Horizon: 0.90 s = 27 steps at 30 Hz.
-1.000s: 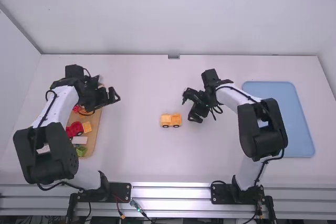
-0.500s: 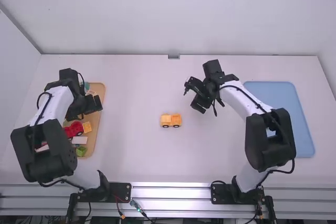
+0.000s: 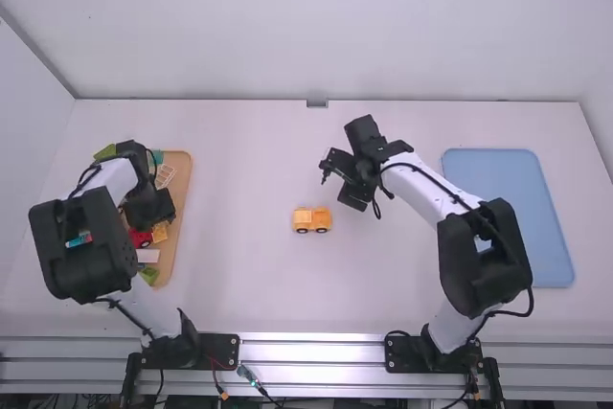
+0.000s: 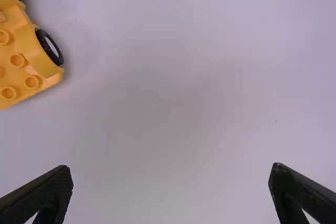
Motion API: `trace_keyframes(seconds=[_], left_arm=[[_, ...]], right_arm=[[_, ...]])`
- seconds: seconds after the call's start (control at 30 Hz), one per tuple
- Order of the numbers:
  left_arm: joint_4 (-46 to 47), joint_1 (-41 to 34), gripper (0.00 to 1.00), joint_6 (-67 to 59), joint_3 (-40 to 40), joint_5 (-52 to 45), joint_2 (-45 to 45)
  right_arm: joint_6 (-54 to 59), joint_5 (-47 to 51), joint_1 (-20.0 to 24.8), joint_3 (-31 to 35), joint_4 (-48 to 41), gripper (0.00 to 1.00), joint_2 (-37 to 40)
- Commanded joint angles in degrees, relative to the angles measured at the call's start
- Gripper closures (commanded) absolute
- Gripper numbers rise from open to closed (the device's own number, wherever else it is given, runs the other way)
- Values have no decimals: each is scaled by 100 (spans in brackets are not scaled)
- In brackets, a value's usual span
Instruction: Assemble lego blocks to make yellow taxi
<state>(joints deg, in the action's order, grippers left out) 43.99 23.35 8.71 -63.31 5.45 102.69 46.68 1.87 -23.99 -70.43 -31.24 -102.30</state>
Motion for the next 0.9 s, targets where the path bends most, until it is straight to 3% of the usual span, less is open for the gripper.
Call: trace_keyframes(seconds=[0.0,0.23,0.4,0.47,0.77,0.87], left_arm=[[4,216,54,293,173,151,33],[-549,466,56,-452,601,-560,33],[-835,431,45,-404,857,-317,33],[-898,470,46,-404,905,-308,33],[-1113,463,74,-208,1019,-308,33],[-1213,428,90,-210,988,-330,9]], right_arm=[[-20,111,37,-127,59,1,149],[-44,-101,188,-125,269,1,149],[-37,-96,188,-125,260,1,149],[-39,-94,181,-125,251,1,149],[-160,-96,177,-125,249,1,149],[-195,-120,199,-125,254,1,149]])
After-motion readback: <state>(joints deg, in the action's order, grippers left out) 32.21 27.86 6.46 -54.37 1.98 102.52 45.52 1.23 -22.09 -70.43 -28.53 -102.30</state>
